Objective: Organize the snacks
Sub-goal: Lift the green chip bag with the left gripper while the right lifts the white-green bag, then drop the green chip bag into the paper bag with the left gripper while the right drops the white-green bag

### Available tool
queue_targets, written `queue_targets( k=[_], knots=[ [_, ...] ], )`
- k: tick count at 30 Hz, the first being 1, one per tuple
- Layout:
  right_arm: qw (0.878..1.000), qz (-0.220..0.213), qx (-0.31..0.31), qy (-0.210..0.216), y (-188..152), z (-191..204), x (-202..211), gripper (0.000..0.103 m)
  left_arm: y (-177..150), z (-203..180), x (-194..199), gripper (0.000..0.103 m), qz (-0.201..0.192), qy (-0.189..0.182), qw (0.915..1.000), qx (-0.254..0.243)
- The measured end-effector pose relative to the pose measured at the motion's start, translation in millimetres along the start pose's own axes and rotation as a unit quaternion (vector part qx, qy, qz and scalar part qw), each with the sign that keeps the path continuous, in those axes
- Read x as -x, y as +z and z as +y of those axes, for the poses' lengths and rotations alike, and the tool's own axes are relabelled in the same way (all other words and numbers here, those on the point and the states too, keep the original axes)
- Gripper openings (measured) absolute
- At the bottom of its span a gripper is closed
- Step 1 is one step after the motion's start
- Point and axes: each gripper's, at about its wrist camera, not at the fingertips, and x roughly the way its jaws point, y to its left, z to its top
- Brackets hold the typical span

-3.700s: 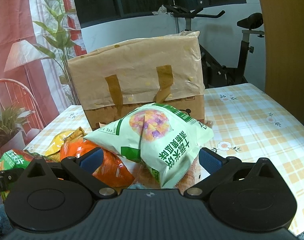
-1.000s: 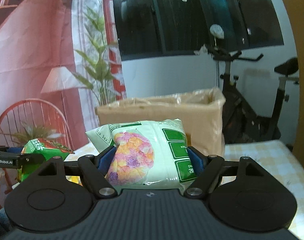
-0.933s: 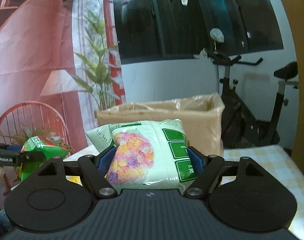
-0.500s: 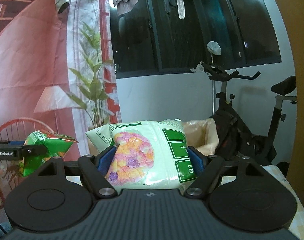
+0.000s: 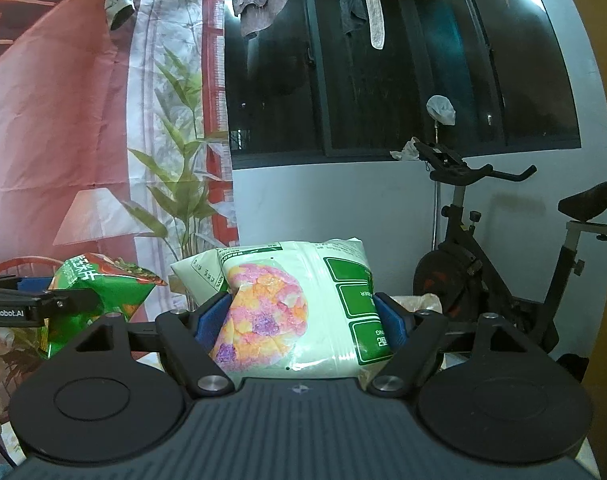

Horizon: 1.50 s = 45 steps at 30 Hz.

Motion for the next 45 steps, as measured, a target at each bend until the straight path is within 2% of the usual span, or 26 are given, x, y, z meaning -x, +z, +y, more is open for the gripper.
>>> queue_targets(
  k=[12,18,27,31,36,39,45],
  knots=[
    [0.999,0.028,0.024,-0.008,17,-21,-51,0.078,24,-17,-39,0.085,0.001,0.004,0.9995,-0.032],
    [0.994,0.068,0.075,-0.036,16,-25,-83,0.078,34,-25,-66,0.085,0.011,0.007,0.9992,-0.037],
    [0.984,0.128,0.115,-0.041,5,-21,-125,0.078,38,-27,-119,0.086,0.061,0.000,0.9978,-0.025],
    [0.980,0.148,0.124,-0.057,-3,-18,-139,0.078,36,-26,-139,0.086,0.080,-0.007,0.9968,-0.005],
    [0.982,0.147,0.106,-0.056,-5,-18,-142,0.089,34,-25,-158,0.087,0.105,-0.040,0.9935,0.016],
    [0.983,0.144,0.101,-0.057,-5,-17,-140,0.091,32,-25,-161,0.090,0.108,-0.051,0.9926,0.023],
    [0.988,0.126,0.081,-0.049,-1,-20,-131,0.096,25,-23,-158,0.091,0.108,-0.046,0.9928,0.022]
  ],
)
